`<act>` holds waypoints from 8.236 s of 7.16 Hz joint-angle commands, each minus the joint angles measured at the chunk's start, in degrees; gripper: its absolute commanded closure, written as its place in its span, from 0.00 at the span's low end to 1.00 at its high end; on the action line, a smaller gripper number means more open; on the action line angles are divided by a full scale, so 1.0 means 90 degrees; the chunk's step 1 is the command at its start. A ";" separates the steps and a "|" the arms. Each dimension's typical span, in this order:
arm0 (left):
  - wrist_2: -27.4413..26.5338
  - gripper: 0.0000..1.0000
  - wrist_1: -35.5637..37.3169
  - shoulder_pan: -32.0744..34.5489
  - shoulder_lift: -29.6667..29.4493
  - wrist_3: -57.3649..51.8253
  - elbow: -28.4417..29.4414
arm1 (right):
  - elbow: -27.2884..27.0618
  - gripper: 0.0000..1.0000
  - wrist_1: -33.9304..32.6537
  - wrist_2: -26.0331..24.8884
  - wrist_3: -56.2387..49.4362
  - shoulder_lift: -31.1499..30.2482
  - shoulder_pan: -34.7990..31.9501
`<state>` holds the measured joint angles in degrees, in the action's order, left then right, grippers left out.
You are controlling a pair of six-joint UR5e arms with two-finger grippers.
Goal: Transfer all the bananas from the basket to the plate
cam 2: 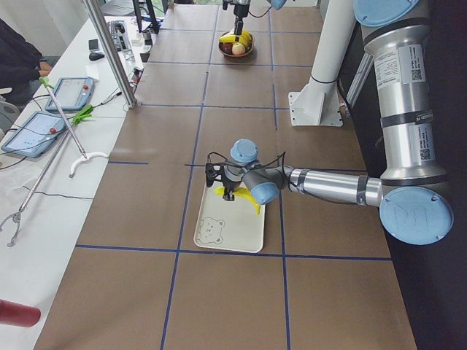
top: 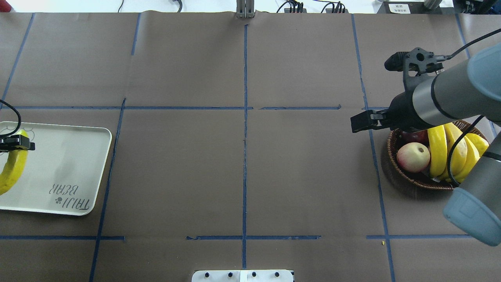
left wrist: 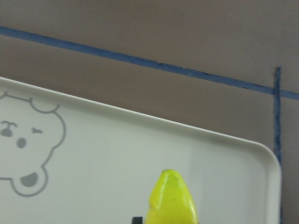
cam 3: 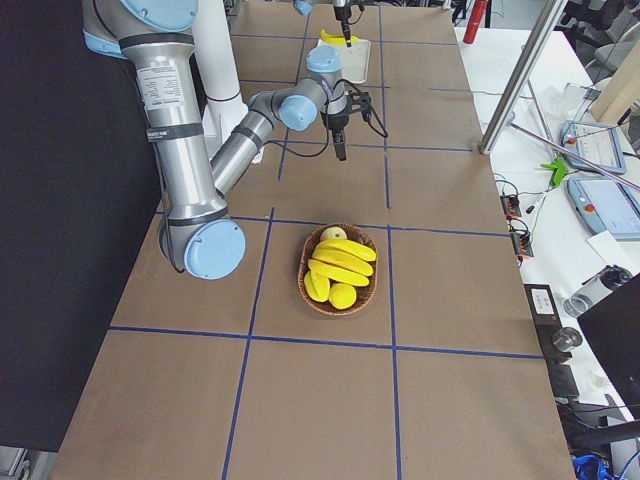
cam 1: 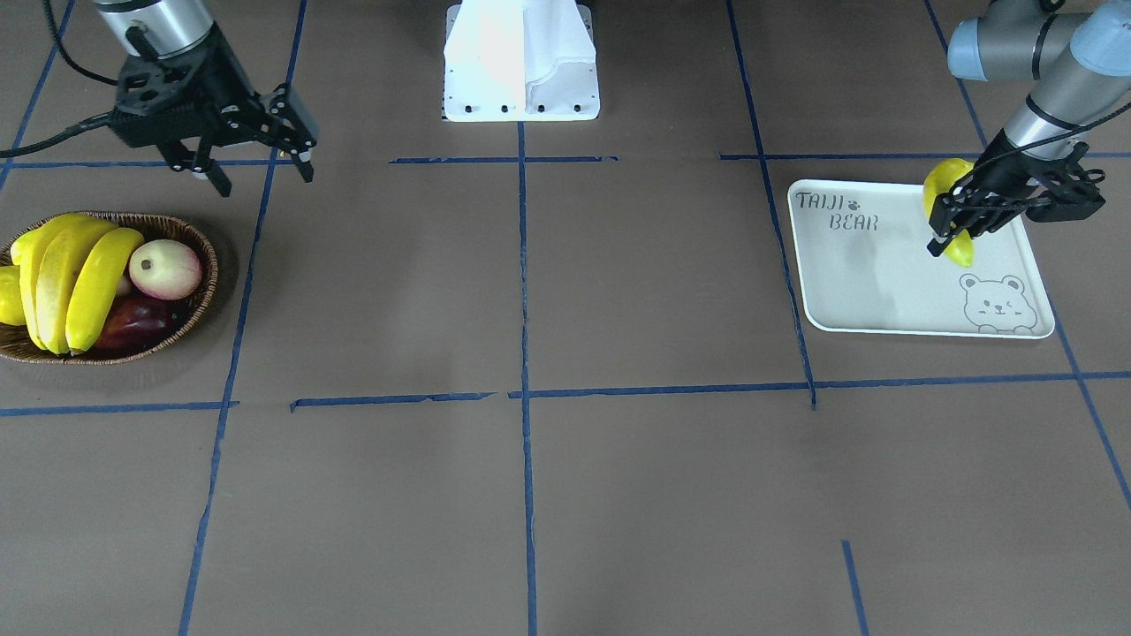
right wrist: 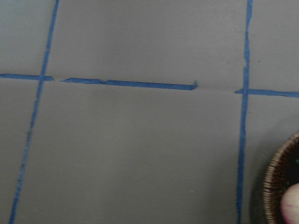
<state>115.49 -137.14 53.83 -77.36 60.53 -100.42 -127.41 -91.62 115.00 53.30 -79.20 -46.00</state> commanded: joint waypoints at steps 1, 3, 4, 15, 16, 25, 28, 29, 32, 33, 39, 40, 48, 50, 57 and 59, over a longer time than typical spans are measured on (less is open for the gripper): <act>-0.0524 1.00 0.0003 0.0005 -0.0105 -0.0376 0.0510 | 0.0017 0.00 -0.0006 0.0463 -0.0862 -0.0583 -0.0619; -0.0703 0.78 -0.0016 0.0044 -0.0233 -0.0378 0.0660 | -0.0022 0.00 0.0053 0.0631 -0.0893 -0.0866 -0.0738; -0.0713 0.01 -0.0017 0.0044 -0.0281 -0.0310 0.0640 | -0.0023 0.00 0.0275 0.0631 -0.0893 -0.1225 -0.0738; 0.0020 0.00 -0.0056 0.0073 -0.0633 0.0160 0.0552 | 0.1324 0.41 0.0483 0.1021 -0.2954 -0.2148 -0.1666; 0.0020 0.00 -0.0056 0.0073 -0.0633 0.0169 0.0552 | 0.1393 0.41 0.0483 0.1041 -0.2944 -0.1992 -0.1637; 0.0030 0.00 -0.0055 0.0083 -0.0702 0.0228 0.0562 | 0.1921 0.41 0.0483 0.1021 -0.2934 -0.1717 -0.1314; 0.0030 0.00 -0.0056 0.0083 -0.0692 0.0228 0.0562 | 0.1999 0.41 0.0483 0.1021 -0.2934 -0.1737 -0.1314; 0.0030 0.00 -0.0056 0.0083 -0.0692 0.0228 0.0562 | 0.2009 0.41 0.0483 0.1021 -0.2925 -0.1746 -0.1314; 0.0020 0.00 -0.0056 0.0083 -0.0702 0.0228 0.0572 | 0.2048 0.91 0.0483 0.1021 -0.2924 -0.1717 -0.1295; 0.0020 0.00 -0.0046 0.0083 -0.0702 0.0228 0.0581 | 0.2067 1.00 0.0483 0.1050 -0.2934 -0.1582 -0.1295; 0.0020 0.00 -0.0055 0.0073 -0.0819 0.0228 0.0659 | 0.0615 1.00 0.0385 0.1216 -0.2974 -0.1835 -0.2602; 0.0020 0.00 -0.0046 0.0073 -0.0877 0.0228 0.0650 | 0.0554 1.00 0.0346 0.1797 -0.2915 -0.1535 -0.2604; 0.0467 0.01 -0.0778 -0.0509 -0.3802 0.5267 0.0522 | 0.1275 0.99 0.3158 -0.1268 0.3003 0.1668 0.1923; 0.0420 0.01 -0.0729 -0.1302 -0.4537 0.6007 0.0562 | 0.1393 0.99 0.3168 -0.1586 0.2993 0.1876 0.2240; -0.0017 0.01 -0.0788 -0.2103 -0.5164 0.6253 0.0611 | 0.1462 0.99 0.3178 -0.1596 0.2974 0.1916 0.2357; -0.0136 0.52 -0.0808 -0.2202 -0.5165 0.6253 0.0543 | 0.1462 0.99 0.3178 -0.1596 0.2974 0.1916 0.2357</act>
<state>114.92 -144.30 34.54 -123.75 116.81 -95.12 -114.26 -63.02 100.63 80.07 -61.97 -24.79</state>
